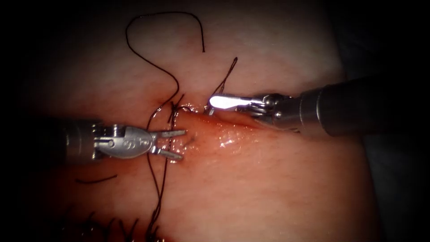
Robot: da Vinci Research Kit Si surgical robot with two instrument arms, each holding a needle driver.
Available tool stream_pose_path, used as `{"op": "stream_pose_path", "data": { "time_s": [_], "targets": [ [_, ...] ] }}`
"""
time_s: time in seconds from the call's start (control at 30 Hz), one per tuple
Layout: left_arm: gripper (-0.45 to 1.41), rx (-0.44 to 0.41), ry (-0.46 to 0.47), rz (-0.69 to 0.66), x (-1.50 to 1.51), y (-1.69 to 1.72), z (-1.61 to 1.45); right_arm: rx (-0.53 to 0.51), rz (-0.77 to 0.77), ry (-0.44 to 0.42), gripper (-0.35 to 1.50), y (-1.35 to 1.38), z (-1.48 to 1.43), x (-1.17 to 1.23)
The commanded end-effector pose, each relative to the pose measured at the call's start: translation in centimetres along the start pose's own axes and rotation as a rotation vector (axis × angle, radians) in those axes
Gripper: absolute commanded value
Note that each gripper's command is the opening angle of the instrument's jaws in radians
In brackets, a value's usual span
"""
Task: Wound Closure
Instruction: Grasp the needle driver with the left hand and pull it through.
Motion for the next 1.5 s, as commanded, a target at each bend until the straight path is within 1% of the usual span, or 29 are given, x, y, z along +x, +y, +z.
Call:
{"op": "stream_pose_path", "data": {
  "time_s": [0.03,0.07,0.2,0.27,0.37,0.47,0.5,0.57,0.7,0.77,0.8,0.83,0.9,0.93,0.97,1.0,1.03,1.07,1.17,1.2,1.23,1.27,1.3,1.33,1.37,1.4,1.43,1.47,1.5],
  "targets": [
    [0.14,-0.014,0.017,0.002,-0.03,-0.02,0.08,-0.003,-0.008,-0.003,0.66,0.08,0.02,0.03],
    [0.14,-0.022,0.033,0.008,-0.03,-0.05,0.09,-0.004,-0.014,-0.003,0.61,0.10,-0.01,0.06],
    [0.14,-0.052,0.080,0.032,-0.05,-0.14,0.14,-0.014,-0.029,-0.012,0.54,0.15,-0.07,0.13],
    [0.14,-0.069,0.103,0.045,-0.07,-0.15,0.17,-0.016,-0.030,-0.015,0.53,0.16,-0.08,0.15],
    [0.09,-0.105,0.138,0.067,-0.07,-0.16,0.22,-0.015,-0.032,-0.016,0.51,0.19,-0.11,0.16],
    [0.07,-0.126,0.168,0.082,-0.03,-0.18,0.29,-0.017,-0.038,-0.017,0.41,0.24,-0.12,0.15],
    [0.07,-0.126,0.168,0.082,-0.03,-0.18,0.29,-0.017,-0.038,-0.017,0.41,0.24,-0.12,0.15],
    [-0.01,-0.148,0.184,0.097,-0.02,-0.19,0.34,-0.018,-0.045,-0.013,0.37,0.30,-0.14,0.13],
    [-0.08,-0.163,0.195,0.108,-0.02,-0.20,0.37,-0.018,-0.052,-0.012,0.36,0.35,-0.17,0.11],
    [-0.21,-0.174,0.198,0.114,-0.04,-0.23,0.41,-0.020,-0.057,-0.008,0.31,0.39,-0.21,0.09],
    [-0.21,-0.174,0.198,0.114,-0.04,-0.23,0.41,-0.020,-0.057,-0.008,0.31,0.39,-0.21,0.09],
    [-0.45,-0.195,0.193,0.107,-0.07,-0.26,0.43,-0.020,-0.060,-0.007,0.31,0.41,-0.23,0.07],
    [-0.45,-0.208,0.187,0.092,-0.08,-0.28,0.44,-0.020,-0.061,-0.007,0.31,0.41,-0.23,0.06],
    [-0.45,-0.240,0.172,0.023,-0.11,-0.30,0.44,-0.019,-0.063,-0.008,0.31,0.42,-0.25,0.03],
    [-0.45,-0.251,0.176,-0.009,-0.12,-0.31,0.44,-0.018,-0.064,-0.008,0.31,0.42,-0.25,0.02],
    [-0.45,-0.288,0.195,-0.078,-0.13,-0.32,0.44,-0.020,-0.066,-0.005,0.31,0.43,-0.26,-0.01],
    [-0.45,-0.301,0.199,-0.110,-0.13,-0.32,0.43,-0.018,-0.067,-0.007,0.31,0.43,-0.26,-0.03],
    [-0.45,-0.334,0.209,-0.182,-0.11,-0.33,0.43,-0.016,-0.069,-0.009,0.31,0.44,-0.26,-0.05],
    [-0.45,-0.394,0.225,-0.288,-0.05,-0.34,0.42,-0.013,-0.078,-0.011,0.31,0.45,-0.26,-0.08],
    [-0.45,-0.428,0.221,-0.381,-0.01,-0.33,0.41,-0.011,-0.075,-0.013,0.27,0.47,-0.27,-0.11],
    [-0.45,-0.454,0.220,-0.437,0.02,-0.33,0.40,-0.010,-0.076,-0.013,0.27,0.48,-0.27,-0.12],
    [-0.45,-0.454,0.220,-0.437,0.02,-0.33,0.40,-0.010,-0.076,-0.013,0.27,0.48,-0.27,-0.12],
    [-0.45,-0.493,0.213,-0.531,0.06,-0.33,0.38,-0.010,-0.074,-0.013,0.19,0.50,-0.27,-0.15],
    [-0.45,-0.527,0.204,-0.598,0.08,-0.33,0.37,-0.008,-0.069,-0.015,0.19,0.51,-0.27,-0.16],
    [-0.45,-0.539,0.204,-0.646,0.10,-0.32,0.36,-0.007,-0.071,-0.014,0.19,0.52,-0.27,-0.18],
    [-0.45,-0.578,0.198,-0.810,0.16,-0.33,0.34,-0.004,-0.066,-0.015,0.11,0.55,-0.26,-0.22],
    [-0.45,-0.590,0.193,-0.847,0.18,-0.34,0.33,-0.003,-0.062,-0.017,0.09,0.57,-0.26,-0.24],
    [-0.45,-0.617,0.182,-0.930,0.22,-0.37,0.31,-0.003,-0.060,-0.019,0.07,0.59,-0.24,-0.27],
    [-0.45,-0.625,0.185,-0.988,0.25,-0.41,0.29,-0.004,-0.058,-0.021,0.00,0.62,-0.22,-0.30]
  ]
}}
